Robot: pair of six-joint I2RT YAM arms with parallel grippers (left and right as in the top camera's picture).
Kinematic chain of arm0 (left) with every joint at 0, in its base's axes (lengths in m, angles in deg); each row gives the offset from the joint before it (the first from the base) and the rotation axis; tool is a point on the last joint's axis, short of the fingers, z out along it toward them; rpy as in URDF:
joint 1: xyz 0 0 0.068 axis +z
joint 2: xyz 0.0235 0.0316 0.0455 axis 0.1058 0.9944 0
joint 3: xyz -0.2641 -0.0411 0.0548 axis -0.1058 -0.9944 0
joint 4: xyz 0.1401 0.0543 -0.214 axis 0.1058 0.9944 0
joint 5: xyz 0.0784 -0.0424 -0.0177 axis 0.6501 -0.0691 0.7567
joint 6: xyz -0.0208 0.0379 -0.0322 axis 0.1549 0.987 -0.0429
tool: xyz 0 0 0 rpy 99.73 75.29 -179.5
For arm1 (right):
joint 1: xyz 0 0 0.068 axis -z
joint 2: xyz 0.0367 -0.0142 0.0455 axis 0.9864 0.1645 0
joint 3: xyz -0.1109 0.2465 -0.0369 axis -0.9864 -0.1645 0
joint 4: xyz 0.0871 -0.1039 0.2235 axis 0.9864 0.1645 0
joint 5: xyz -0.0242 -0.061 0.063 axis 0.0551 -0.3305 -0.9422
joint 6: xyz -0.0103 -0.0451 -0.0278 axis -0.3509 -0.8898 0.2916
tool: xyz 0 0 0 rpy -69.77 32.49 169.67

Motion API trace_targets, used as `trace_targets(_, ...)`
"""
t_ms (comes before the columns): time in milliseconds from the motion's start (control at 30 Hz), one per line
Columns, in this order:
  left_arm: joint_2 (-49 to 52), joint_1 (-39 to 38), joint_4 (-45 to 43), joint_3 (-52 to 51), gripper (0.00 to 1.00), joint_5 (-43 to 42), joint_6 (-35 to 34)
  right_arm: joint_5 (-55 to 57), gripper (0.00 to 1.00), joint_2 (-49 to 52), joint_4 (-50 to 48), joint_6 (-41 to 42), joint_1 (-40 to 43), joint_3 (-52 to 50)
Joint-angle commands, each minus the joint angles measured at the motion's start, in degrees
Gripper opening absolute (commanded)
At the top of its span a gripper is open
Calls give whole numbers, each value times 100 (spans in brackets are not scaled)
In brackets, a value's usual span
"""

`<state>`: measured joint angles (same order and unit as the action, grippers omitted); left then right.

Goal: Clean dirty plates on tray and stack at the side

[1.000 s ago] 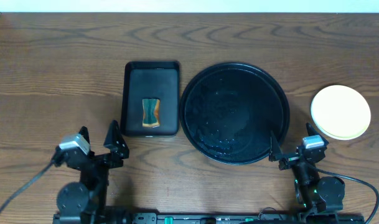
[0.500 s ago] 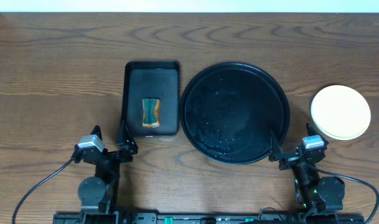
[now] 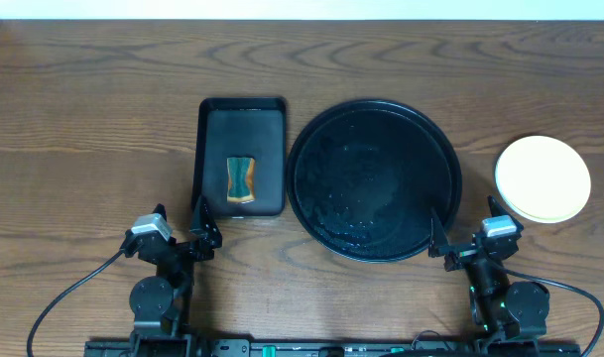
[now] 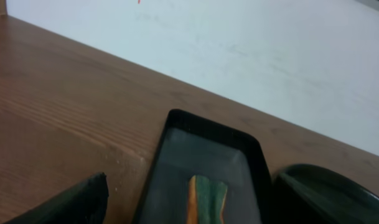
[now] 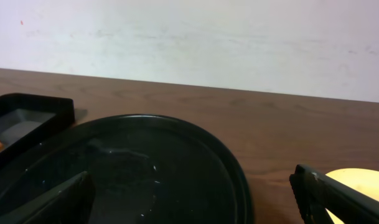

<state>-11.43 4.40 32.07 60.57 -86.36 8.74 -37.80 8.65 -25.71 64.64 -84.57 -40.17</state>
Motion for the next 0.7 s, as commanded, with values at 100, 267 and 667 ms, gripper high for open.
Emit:
trace_targets(100,20,-24,304,-52,85,76,116,15,99,-28,11,-68,24,-13)
trace_targets(267,48,-24,304,-52,85,76,116,13,99,-28,11,-68,24,-13)
trace_targets(667,48,-24,304,-52,85,76,116,15,99,-28,11,-68,24,-13)
